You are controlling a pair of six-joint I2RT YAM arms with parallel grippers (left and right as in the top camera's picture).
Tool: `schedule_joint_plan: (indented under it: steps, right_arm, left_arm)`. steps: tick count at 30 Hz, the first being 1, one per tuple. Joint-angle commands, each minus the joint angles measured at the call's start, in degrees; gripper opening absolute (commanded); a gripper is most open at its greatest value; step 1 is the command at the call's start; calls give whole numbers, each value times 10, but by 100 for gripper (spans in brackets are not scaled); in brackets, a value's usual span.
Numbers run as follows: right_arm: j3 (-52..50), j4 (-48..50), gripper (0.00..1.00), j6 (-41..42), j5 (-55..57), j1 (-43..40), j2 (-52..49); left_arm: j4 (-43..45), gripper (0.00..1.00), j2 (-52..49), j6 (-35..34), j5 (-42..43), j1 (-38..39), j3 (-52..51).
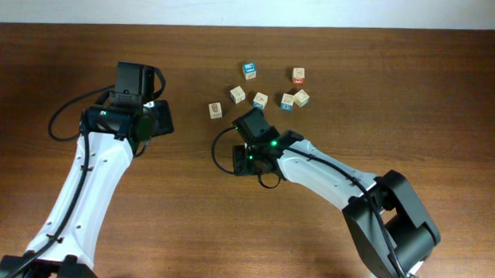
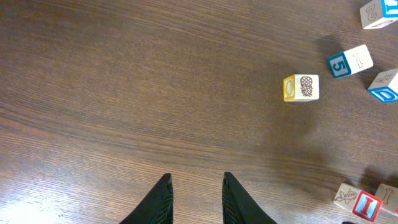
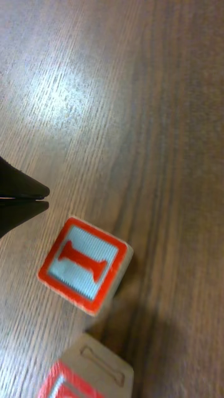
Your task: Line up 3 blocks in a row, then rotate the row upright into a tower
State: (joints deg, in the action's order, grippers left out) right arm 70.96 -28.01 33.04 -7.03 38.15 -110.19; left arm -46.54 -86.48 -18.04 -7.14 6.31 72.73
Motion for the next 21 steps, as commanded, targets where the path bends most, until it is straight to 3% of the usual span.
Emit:
schedule_joint_plan:
  steps: [1,13,18,21]
  right_arm:
    - [-2,13,4,5,17,2,-27]
    - [2,31,4,5,103,0,-40]
    - [127,-57,4,-47,90,1,-39]
    - [146,-49,4,-54,117,1,-40]
  left_arm:
    - [16,28,2,-6,-19,-5,14]
    - [10,38,2,-6,-19,-9,14]
    - [10,46,2,-5,-20,-9,14]
    - [10,47,2,-6,-60,-14,14]
